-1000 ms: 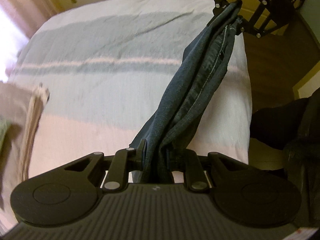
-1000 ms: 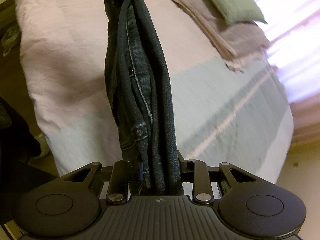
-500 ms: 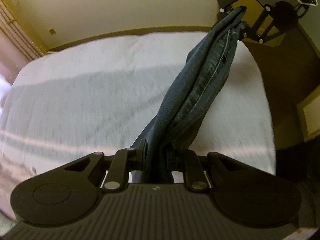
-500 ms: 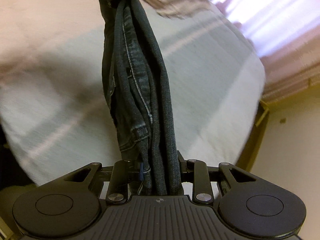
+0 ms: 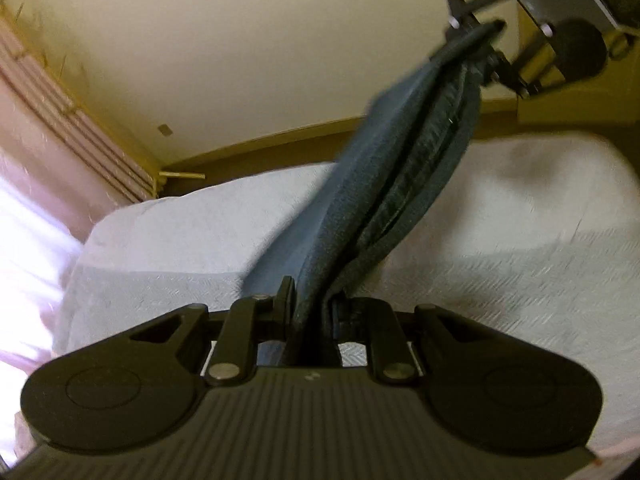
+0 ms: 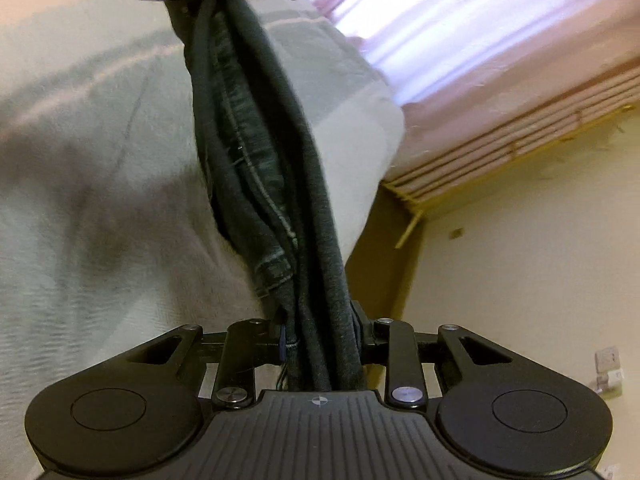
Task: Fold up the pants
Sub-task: 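Carry the lifted jeans bundle with both grippers along the bed, then lower the jeans bundle onto the bed and open both grippers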
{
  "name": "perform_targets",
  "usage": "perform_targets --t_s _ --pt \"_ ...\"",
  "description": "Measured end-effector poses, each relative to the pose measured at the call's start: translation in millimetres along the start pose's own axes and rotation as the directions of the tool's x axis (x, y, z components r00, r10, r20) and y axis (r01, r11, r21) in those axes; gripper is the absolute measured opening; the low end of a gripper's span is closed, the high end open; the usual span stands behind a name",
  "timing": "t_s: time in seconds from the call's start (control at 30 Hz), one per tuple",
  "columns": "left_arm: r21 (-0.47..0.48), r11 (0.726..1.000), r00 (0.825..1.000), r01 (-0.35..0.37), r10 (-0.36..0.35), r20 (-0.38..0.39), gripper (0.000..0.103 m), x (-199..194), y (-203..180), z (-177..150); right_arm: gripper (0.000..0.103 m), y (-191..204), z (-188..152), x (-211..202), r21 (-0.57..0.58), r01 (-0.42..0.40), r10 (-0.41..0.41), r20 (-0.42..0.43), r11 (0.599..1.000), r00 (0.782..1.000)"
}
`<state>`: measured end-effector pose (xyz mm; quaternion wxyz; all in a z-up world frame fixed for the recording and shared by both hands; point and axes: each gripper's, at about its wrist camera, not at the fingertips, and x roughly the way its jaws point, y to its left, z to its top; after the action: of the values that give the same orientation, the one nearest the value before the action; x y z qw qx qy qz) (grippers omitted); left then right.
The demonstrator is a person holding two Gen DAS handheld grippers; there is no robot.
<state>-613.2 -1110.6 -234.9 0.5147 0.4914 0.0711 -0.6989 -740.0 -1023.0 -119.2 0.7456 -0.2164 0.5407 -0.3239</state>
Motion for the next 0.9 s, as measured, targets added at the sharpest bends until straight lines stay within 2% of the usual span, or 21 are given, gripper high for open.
perform_targets --t_s 0.07,0.13,0.2,0.23,0.3,0.33,0.4,0.47,0.5,0.63,0.77,0.83,0.9 --pt "0.031 0.999 1.000 0.008 -0.007 -0.021 0.014 32.7 -39.3 -25.2 0.027 40.7 -24.4 24.4 0.001 0.007 -0.007 -0.012 1.000 1.000" --pt "0.081 0.996 0.997 0.037 -0.032 -0.072 0.016 69.3 -86.5 -61.1 0.028 85.2 -44.8 50.3 -0.024 -0.021 0.020 -0.035 0.999 0.999" --pt "0.131 0.988 0.987 0.086 -0.066 -0.148 0.023 96.8 -132.5 -102.8 0.039 131.8 -64.9 67.1 -0.065 -0.087 0.081 -0.086 0.994 0.993" --pt "0.153 0.983 0.984 0.098 -0.073 -0.162 0.028 103.7 -149.9 -117.6 0.040 149.6 -73.3 68.2 -0.084 -0.082 0.075 -0.092 0.993 0.993" --pt "0.187 0.981 0.990 0.058 -0.032 -0.140 0.028 100.0 -172.0 -138.6 0.044 171.0 -86.2 59.2 -0.119 -0.019 0.008 -0.091 0.993 0.996" --pt "0.170 0.984 0.990 0.057 -0.033 -0.140 0.028 93.7 -172.5 -145.5 0.044 172.1 -90.5 51.9 -0.098 -0.010 -0.001 -0.111 0.995 0.994" --pt "0.065 0.994 0.985 0.084 -0.073 -0.156 0.028 77.2 -160.5 -155.9 0.045 162.2 -95.5 37.8 -0.006 -0.034 0.033 -0.183 0.999 0.983" --pt "-0.028 0.996 0.980 0.087 -0.091 -0.175 0.027 61.2 -139.9 -165.5 0.045 144.4 -98.3 26.1 0.125 -0.064 0.097 -0.277 0.990 0.956" --pt "-0.062 0.995 0.982 0.078 -0.087 -0.167 0.027 49.1 -134.3 -171.9 0.045 134.9 -98.2 18.3 0.180 -0.063 0.114 -0.292 0.982 0.950" --pt "-0.229 0.972 0.987 0.049 -0.082 -0.138 0.027 38.2 -79.2 -170.1 0.045 89.6 -77.3 -10.2 0.360 -0.023 0.128 -0.270 0.933 0.954" --pt "-0.410 0.912 0.993 0.032 -0.076 -0.091 0.027 35.9 -40.2 -152.1 0.045 46.2 -55.0 -13.3 0.548 -0.062 0.198 -0.193 0.834 0.961" --pt "-0.461 0.887 0.994 0.038 -0.080 -0.070 0.027 45.0 -25.6 -140.2 0.045 29.0 -45.2 -11.4 0.618 -0.084 0.227 -0.156 0.781 0.961" --pt "-0.486 0.873 0.995 0.039 -0.077 -0.058 0.027 54.3 -20.5 -127.5 0.046 13.0 -38.9 -4.3 0.672 -0.113 0.257 -0.119 0.732 0.959"
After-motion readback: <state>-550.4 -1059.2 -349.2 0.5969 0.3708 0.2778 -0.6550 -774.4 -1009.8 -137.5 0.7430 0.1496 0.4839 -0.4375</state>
